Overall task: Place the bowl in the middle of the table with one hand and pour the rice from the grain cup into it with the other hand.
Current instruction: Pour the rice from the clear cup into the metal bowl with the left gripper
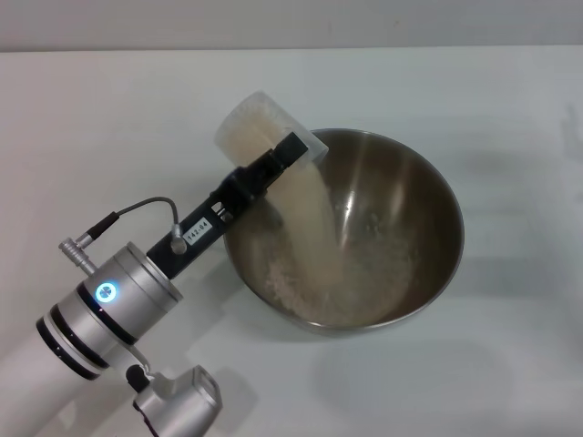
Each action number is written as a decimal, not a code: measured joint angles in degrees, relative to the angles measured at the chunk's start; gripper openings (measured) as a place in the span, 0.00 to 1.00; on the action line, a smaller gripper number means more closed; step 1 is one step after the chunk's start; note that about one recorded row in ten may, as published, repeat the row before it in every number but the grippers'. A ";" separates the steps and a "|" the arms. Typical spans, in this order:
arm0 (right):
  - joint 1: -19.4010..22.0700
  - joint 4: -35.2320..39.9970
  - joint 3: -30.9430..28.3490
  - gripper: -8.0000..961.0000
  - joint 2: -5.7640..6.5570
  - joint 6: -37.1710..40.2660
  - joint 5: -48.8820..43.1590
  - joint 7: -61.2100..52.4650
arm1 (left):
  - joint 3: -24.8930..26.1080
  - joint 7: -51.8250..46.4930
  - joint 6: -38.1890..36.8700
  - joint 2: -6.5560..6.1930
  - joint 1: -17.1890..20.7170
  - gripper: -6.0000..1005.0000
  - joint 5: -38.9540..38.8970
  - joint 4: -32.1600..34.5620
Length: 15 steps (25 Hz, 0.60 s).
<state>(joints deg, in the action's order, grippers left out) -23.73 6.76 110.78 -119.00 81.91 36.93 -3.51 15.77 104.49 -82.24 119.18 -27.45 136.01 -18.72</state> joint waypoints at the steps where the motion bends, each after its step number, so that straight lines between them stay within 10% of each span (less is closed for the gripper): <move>1: 0.00 0.00 0.00 0.52 0.00 0.00 0.00 0.00 | 0.00 0.00 0.00 0.00 0.00 0.06 0.00 0.00; 15: 0.18 -0.27 -0.06 0.52 0.00 -0.23 0.00 0.09 | 0.13 13.39 -1.23 -0.08 0.44 0.07 3.16 -0.44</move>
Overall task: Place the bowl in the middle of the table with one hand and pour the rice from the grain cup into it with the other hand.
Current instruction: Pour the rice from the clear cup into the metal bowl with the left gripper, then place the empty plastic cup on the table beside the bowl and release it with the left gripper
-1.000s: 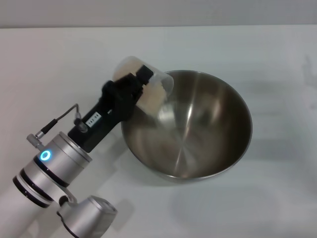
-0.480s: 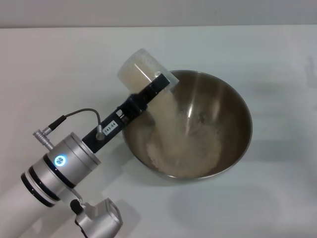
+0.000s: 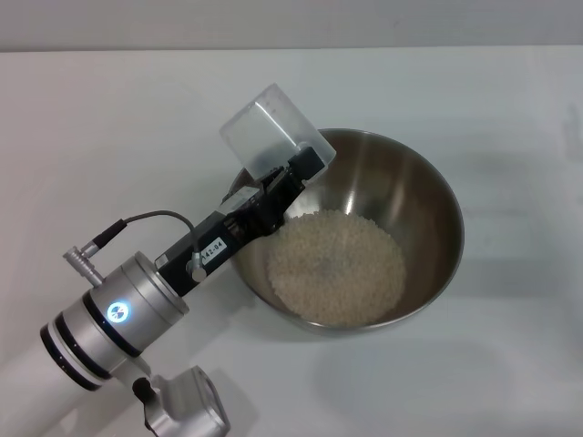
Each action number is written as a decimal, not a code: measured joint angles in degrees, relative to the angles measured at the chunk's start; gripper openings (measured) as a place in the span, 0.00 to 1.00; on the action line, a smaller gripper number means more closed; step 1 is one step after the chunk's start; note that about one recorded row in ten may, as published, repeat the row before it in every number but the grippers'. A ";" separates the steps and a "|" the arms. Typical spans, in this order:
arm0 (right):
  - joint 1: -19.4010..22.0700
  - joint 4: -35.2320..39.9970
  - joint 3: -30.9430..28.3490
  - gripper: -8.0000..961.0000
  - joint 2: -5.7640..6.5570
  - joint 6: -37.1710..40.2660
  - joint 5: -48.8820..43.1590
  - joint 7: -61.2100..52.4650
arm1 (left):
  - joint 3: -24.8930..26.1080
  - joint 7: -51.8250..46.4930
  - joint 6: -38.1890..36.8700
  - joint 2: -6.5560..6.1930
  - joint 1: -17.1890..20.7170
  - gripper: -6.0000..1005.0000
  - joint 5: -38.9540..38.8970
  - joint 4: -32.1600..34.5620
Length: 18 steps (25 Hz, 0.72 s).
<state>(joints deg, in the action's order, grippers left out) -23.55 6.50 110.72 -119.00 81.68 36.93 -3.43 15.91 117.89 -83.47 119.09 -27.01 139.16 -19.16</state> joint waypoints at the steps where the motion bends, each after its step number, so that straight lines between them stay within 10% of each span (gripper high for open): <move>1: 0.00 0.00 0.00 0.52 0.00 0.00 0.00 0.00 | -0.07 0.08 -0.10 0.00 0.07 0.07 0.01 -0.03; 11: 0.08 0.00 0.01 0.52 0.00 -0.08 -0.07 0.00 | 0.52 -3.78 -0.17 0.02 1.06 0.08 -0.28 -0.50; 18: -0.48 0.30 0.01 0.52 0.00 -1.28 -0.23 0.16 | 7.91 -31.76 0.59 0.07 3.65 0.08 -0.54 -3.86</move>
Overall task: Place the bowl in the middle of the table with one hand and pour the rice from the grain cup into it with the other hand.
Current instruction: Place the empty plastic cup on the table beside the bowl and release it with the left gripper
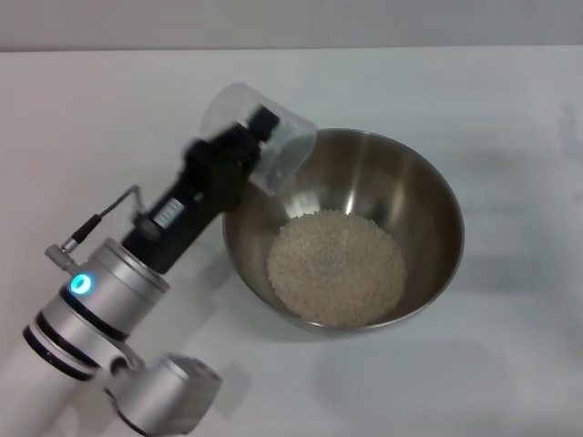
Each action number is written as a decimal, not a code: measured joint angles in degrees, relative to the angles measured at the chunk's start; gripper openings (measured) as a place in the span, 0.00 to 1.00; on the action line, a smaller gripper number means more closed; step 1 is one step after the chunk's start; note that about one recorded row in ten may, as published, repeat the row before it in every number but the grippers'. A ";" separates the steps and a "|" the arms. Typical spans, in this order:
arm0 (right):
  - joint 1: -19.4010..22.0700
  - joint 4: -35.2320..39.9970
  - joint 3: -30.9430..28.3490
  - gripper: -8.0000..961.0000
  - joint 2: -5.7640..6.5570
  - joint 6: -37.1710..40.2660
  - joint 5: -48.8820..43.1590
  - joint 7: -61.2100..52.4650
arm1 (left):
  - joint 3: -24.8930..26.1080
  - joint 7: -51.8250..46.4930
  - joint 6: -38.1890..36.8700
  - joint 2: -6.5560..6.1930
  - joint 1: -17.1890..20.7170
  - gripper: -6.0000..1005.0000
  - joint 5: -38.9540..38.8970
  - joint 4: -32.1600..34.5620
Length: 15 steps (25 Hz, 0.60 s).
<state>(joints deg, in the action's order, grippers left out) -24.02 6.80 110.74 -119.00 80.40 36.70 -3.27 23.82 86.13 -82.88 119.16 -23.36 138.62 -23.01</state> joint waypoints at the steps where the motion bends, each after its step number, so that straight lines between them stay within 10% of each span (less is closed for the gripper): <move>1: -0.07 0.05 0.00 0.52 0.00 -0.09 0.00 0.12 | 1.28 -6.31 0.14 0.00 0.51 0.08 -0.02 -0.36; 7: -0.09 0.16 0.00 0.52 0.00 -0.86 -0.19 0.35 | 9.31 -42.92 2.93 0.02 1.74 0.09 -0.09 -0.15; 15: 0.11 0.23 0.24 0.52 0.00 -0.87 -0.23 0.34 | 16.26 -54.82 11.30 0.03 1.88 0.09 -0.11 -0.08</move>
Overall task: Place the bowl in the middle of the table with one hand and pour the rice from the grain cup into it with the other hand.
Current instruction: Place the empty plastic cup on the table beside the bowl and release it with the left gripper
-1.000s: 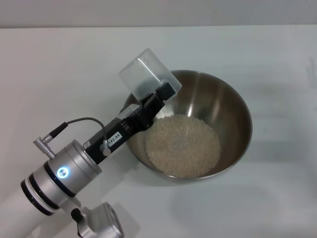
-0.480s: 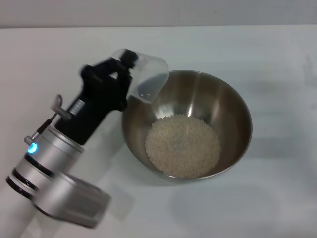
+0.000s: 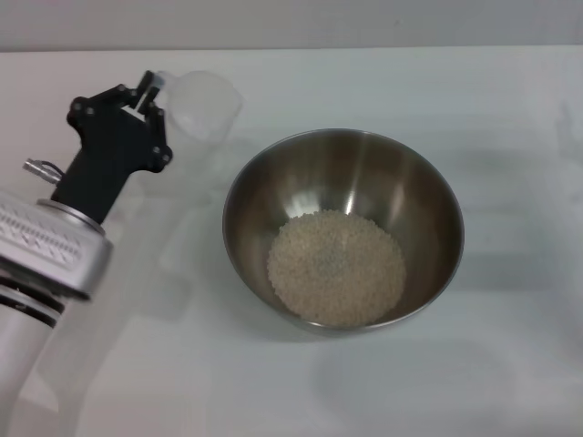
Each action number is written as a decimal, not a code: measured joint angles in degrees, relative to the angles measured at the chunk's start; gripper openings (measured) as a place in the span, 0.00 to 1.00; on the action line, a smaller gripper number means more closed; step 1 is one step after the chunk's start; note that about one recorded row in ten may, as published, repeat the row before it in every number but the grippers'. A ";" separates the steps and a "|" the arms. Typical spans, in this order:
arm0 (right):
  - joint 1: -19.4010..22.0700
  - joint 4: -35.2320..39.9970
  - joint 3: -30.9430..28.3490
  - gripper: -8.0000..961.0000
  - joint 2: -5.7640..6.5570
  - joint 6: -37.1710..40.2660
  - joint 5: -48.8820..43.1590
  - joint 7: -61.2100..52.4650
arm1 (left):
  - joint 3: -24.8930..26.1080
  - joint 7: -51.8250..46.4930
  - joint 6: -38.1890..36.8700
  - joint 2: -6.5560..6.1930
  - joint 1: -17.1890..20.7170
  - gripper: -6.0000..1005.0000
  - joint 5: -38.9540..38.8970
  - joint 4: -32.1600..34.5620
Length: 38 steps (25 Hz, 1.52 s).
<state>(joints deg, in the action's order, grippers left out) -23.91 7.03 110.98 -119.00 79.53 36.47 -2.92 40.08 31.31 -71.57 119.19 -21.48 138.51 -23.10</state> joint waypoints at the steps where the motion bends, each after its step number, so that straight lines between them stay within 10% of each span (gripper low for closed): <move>1: -0.01 0.00 0.09 0.52 0.00 0.00 0.00 -0.02 | 0.00 0.00 0.00 0.00 0.00 0.09 0.00 0.00; 12: 0.34 0.00 0.50 0.52 -0.18 0.60 -0.05 -0.39 | 5.43 -26.95 10.09 -0.09 0.61 0.10 0.02 1.94; 38: 1.62 0.36 1.33 0.52 -0.53 0.72 -0.18 -0.50 | 4.99 -27.44 16.55 -0.01 -0.08 0.12 0.00 2.45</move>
<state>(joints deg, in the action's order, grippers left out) -22.29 7.38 112.31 -119.53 80.25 36.29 -3.43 45.06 3.87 -55.03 119.18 -21.56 138.51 -20.65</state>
